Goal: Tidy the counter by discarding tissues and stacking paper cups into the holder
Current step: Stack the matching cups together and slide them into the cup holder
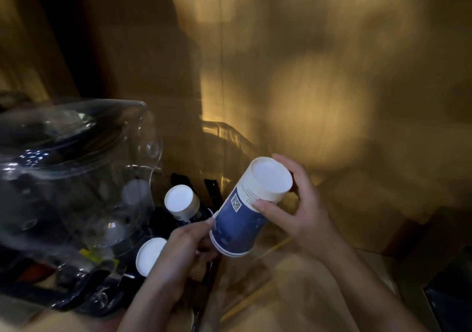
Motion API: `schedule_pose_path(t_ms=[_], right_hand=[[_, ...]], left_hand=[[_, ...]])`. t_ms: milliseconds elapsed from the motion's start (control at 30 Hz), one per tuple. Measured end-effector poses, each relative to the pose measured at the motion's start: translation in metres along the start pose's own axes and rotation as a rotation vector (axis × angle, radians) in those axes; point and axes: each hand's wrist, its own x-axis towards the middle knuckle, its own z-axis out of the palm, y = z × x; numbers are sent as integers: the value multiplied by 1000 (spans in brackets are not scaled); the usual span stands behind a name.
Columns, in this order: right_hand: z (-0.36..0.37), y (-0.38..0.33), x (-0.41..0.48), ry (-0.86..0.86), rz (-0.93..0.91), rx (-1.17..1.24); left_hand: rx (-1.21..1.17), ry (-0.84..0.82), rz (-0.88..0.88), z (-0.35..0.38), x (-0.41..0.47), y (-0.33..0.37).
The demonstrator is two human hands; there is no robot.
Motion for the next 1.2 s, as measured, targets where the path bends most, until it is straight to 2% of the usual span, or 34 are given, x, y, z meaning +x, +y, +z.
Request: schedule_pose_path(t_ms=[133, 200, 467, 667, 867, 1033, 1200], right_hand=[[17, -30, 8, -8, -114, 62], [28, -41, 12, -35, -157, 101], [86, -64, 6, -223, -314, 74], [100, -65, 7, -264, -386, 42], [82, -66, 33, -60, -454, -16], [66, -58, 60, 20, -345, -65], [69, -44, 79, -11, -264, -102]], left_hand=[[28, 178, 198, -35, -40, 19], [32, 221, 239, -51, -55, 23], [-39, 355, 102, -93, -95, 3], [-73, 363, 171, -96, -105, 1], [-90, 261, 264, -63, -72, 40], [-188, 222, 208, -42, -29, 67], [-173, 231, 140, -39, 5, 72]])
